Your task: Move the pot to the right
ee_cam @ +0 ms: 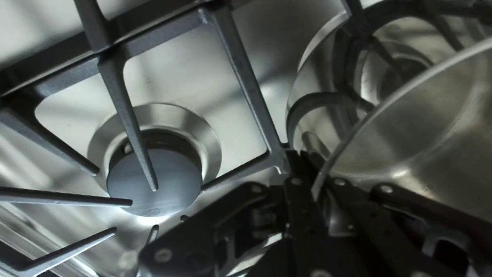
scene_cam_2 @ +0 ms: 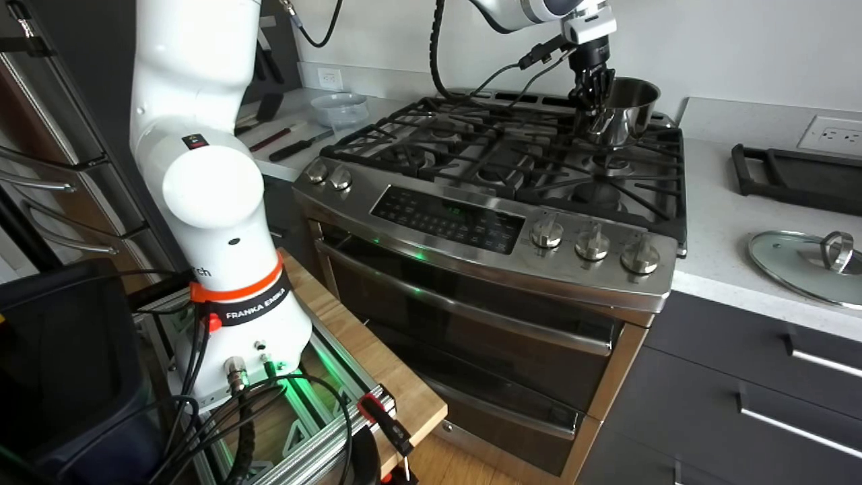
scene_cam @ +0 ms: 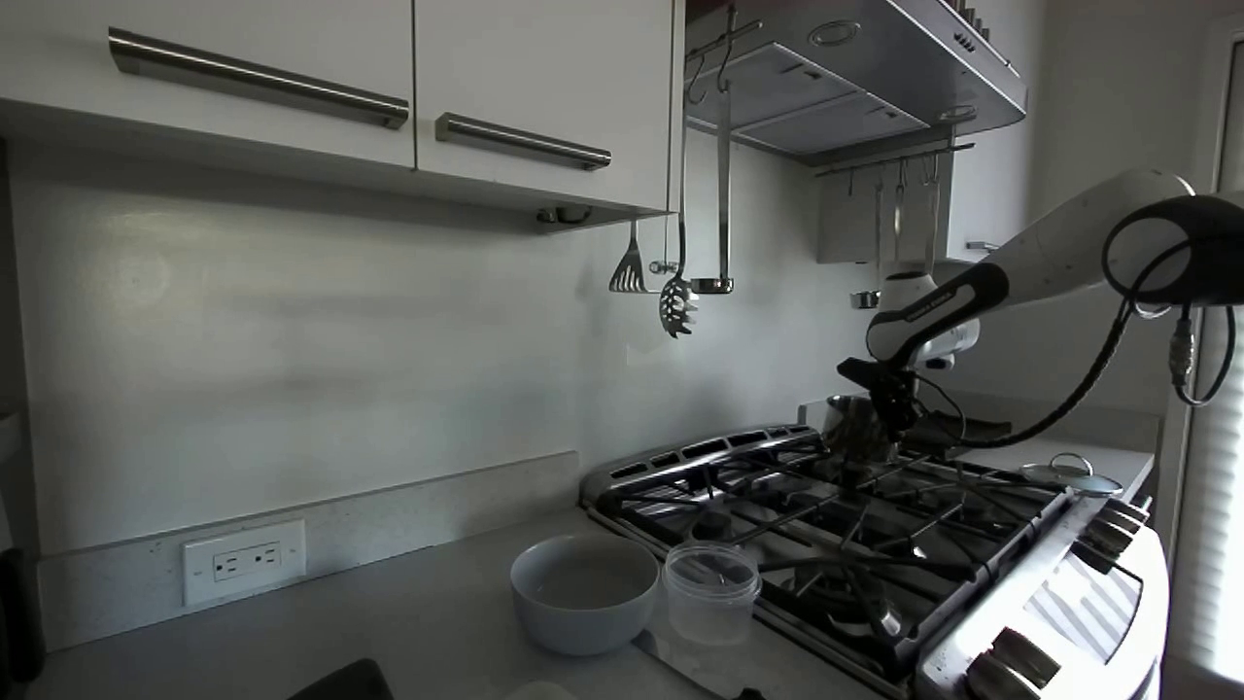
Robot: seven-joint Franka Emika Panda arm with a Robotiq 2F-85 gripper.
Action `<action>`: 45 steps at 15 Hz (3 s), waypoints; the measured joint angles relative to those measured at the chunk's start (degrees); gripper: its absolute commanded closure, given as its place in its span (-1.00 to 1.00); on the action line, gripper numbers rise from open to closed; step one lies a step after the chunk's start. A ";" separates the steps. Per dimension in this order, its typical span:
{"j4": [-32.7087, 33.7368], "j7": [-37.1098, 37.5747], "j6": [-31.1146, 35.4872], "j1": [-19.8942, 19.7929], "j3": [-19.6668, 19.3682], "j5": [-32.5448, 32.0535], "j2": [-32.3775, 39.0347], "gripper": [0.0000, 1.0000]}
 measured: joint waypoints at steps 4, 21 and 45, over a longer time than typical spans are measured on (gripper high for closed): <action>1.74 0.00 -0.78 -0.02 -0.09 0.01 0.92 -0.10; 2.98 -12.00 -0.82 1.04 0.92 -3.63 -3.19 -1.00; -9.18 -40.40 -10.24 3.81 10.30 -20.86 -21.79 -1.00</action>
